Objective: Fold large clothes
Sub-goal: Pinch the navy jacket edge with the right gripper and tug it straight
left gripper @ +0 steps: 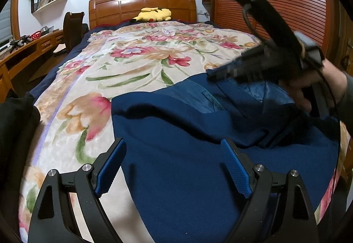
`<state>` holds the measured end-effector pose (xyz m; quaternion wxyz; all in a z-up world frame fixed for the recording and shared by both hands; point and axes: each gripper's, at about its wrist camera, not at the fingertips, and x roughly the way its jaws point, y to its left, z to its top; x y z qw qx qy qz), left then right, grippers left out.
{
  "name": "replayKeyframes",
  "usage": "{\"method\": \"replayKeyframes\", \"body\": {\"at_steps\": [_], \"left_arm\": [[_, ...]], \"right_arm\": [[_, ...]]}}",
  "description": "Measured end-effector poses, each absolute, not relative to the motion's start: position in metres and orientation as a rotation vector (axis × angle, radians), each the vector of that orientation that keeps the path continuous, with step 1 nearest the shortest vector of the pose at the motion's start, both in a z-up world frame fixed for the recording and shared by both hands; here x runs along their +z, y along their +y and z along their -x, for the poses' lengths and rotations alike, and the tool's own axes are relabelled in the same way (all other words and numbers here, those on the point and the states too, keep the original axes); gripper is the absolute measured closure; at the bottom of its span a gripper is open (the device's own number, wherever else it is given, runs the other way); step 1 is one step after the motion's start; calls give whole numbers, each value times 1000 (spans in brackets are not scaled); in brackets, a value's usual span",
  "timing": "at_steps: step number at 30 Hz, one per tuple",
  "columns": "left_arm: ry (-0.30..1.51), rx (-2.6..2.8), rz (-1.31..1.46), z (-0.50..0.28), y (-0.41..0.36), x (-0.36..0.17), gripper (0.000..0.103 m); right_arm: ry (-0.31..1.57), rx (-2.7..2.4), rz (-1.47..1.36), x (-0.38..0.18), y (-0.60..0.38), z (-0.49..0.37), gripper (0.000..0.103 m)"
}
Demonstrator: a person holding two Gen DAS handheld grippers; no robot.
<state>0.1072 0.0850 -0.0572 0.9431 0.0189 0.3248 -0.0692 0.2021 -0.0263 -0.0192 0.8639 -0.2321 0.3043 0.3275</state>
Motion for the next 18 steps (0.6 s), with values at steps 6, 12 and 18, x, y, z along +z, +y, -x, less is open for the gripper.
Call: {"method": "replayKeyframes", "body": {"at_steps": [6,12,18], "left_arm": [[660,-141,-46,-107,83,-56,15],[658,-140,-42,-105,83,-55,15],[658,-141,-42,-105,83,-56,15]], "right_arm": [[746,770,466,-45,-27,-201,46],[854,885,458,-59,-28,-206,66],[734,817,599,-50,-16,-201,100]]}}
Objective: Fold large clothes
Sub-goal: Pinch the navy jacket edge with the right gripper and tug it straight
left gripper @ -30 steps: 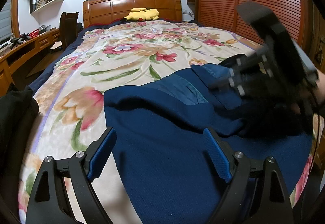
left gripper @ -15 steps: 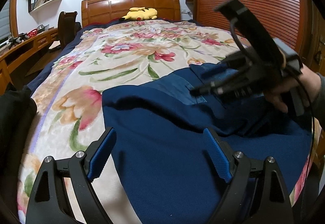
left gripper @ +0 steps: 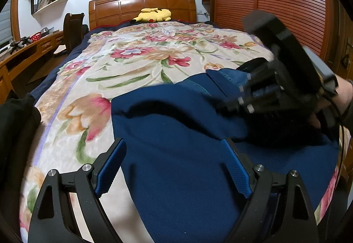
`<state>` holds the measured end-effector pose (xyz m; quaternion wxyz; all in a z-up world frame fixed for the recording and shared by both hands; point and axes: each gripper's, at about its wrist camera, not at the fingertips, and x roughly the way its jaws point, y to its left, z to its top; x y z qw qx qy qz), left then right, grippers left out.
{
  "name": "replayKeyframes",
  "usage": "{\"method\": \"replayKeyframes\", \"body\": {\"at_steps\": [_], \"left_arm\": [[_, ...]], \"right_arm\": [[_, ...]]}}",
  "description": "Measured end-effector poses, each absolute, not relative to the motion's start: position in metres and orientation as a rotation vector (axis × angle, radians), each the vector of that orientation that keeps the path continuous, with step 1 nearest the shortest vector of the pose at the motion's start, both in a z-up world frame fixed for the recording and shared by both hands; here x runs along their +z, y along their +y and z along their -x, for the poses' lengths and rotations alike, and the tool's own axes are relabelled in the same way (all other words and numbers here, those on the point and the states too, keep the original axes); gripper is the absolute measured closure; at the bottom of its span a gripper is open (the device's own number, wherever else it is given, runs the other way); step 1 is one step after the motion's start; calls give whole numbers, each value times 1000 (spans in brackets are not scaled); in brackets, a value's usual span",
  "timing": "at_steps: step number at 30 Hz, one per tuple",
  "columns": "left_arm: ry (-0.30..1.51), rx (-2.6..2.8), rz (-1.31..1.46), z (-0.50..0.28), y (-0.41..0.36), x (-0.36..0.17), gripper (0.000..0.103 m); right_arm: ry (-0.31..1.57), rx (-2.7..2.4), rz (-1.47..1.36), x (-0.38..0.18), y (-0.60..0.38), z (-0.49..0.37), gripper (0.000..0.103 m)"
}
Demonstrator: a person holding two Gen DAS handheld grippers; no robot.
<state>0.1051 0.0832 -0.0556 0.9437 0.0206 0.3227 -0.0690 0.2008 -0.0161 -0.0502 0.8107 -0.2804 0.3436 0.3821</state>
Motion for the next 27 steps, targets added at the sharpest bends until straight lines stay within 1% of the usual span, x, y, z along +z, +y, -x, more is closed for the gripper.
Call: {"method": "replayKeyframes", "body": {"at_steps": [5,8,11,12,13,14,15,16,19,22,27], "left_arm": [[662,-141,-49,-104,84,-55,15],[663,-140,-49,-103,85,-55,15],[671,-142,-51,-104,85,-56,15],[673,-142,-52,-105,84,-57,15],[673,-143,-53,-106,84,-57,15],[672,-143,-56,-106,84,-56,15],[671,-142,-58,-106,84,-56,15],[671,-142,-60,-107,84,-56,15],[670,-142,-63,-107,84,-56,15],[670,-142,-60,-107,86,-56,15],[671,-142,-63,-108,85,-57,15]], "right_arm": [[541,604,659,-23,1,-227,100],[472,539,654,-14,14,-247,100],[415,526,673,-16,27,-255,100],[424,537,664,-19,26,-256,97],[450,548,645,-20,25,-259,83],[468,541,628,-20,21,-260,74],[469,533,615,-18,16,-259,55],[457,519,607,-16,6,-259,45],[442,446,569,-3,-30,-258,44],[473,358,524,7,-78,-262,44],[551,263,462,-1,-148,-267,44]]}}
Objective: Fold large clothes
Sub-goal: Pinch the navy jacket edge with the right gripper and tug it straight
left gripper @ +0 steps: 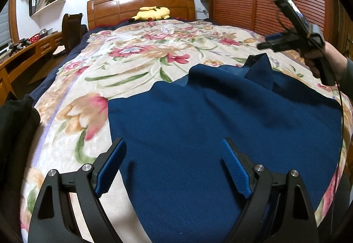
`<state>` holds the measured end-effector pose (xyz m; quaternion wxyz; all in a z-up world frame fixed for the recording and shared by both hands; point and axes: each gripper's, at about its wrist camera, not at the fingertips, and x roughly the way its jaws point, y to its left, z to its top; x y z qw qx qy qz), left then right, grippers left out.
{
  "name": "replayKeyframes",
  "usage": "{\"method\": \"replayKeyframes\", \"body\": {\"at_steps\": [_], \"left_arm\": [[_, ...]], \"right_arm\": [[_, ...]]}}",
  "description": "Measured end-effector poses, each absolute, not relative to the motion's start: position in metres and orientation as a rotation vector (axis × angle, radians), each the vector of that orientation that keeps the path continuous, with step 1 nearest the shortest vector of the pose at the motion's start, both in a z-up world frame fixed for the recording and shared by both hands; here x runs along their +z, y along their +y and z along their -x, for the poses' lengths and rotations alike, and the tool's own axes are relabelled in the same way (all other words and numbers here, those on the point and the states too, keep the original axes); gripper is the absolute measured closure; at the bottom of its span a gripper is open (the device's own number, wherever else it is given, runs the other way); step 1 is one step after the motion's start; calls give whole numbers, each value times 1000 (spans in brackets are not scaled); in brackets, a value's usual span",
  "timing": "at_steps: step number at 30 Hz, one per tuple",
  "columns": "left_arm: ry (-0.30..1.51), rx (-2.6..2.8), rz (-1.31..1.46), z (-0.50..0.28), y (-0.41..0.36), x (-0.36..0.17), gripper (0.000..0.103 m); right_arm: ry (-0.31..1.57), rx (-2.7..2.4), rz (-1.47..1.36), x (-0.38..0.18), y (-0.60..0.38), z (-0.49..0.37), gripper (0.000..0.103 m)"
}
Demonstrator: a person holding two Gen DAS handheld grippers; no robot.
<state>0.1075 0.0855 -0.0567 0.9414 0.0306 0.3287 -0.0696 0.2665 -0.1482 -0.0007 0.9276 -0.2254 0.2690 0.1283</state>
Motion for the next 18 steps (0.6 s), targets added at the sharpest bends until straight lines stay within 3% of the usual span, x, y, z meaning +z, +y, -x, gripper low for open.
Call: {"method": "replayKeyframes", "body": {"at_steps": [14,15,16,18], "left_arm": [[696,-130,-77,-111,82,-64,15],[698,-130,-79,-111,82,-65,15],[699,-130,-81,-112,81,-66,15],[703,-132,-87,-113,80,-66,15]], "right_arm": [[780,239,319,-64,-187,-346,45],[780,252,317,-65,-186,-346,59],[781,279,307,-64,-185,-348,81],[760,287,325,-63,-185,-346,97]]}}
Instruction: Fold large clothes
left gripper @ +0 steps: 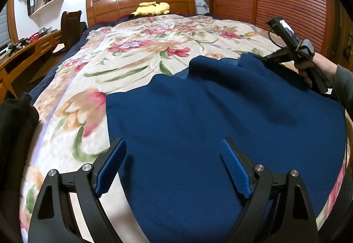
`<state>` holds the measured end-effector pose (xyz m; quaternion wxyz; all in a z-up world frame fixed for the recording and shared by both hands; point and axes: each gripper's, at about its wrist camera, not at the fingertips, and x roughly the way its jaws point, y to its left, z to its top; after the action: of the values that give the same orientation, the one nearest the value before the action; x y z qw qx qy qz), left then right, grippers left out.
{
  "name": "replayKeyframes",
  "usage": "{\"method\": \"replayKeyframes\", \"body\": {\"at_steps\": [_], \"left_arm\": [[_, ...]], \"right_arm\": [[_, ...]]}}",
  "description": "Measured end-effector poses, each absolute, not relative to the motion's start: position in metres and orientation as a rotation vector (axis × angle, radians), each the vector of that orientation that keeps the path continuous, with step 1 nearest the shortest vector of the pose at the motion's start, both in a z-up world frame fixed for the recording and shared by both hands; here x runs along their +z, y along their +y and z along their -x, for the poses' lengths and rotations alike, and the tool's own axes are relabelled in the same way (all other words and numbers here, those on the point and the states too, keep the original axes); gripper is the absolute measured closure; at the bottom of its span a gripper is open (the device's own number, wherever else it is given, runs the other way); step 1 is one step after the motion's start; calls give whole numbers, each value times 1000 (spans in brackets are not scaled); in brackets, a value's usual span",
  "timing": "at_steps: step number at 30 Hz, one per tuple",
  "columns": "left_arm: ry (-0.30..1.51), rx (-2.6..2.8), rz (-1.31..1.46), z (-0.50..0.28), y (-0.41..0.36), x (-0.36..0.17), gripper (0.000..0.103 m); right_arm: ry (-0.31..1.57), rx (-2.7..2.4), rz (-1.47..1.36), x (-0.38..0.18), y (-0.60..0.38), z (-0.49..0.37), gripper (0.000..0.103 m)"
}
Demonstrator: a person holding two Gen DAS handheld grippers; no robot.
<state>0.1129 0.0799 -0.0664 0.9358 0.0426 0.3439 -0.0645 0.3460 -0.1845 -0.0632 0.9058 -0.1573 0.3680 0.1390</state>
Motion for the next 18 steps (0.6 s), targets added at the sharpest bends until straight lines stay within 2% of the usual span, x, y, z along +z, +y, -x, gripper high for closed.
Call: {"method": "replayKeyframes", "body": {"at_steps": [7,10,15,17,18], "left_arm": [[707,-130,-94,-113,78,-68,15],[704,-129,-94,-113,78,-68,15],[702,-128,-95,-113,77,-67,15],[699,-126,-94,-112,78,-67,15],[696,-124,-92,-112,78,-67,15]], "right_arm": [[591,108,277,-39,-216,-325,101],[634,-48,193,-38,-257,-329,101],[696,-76,228,-57,-279,-325,101],[709,-54,243,-57,-278,-320,94],[696,-59,261,-53,-275,-314,85]]}}
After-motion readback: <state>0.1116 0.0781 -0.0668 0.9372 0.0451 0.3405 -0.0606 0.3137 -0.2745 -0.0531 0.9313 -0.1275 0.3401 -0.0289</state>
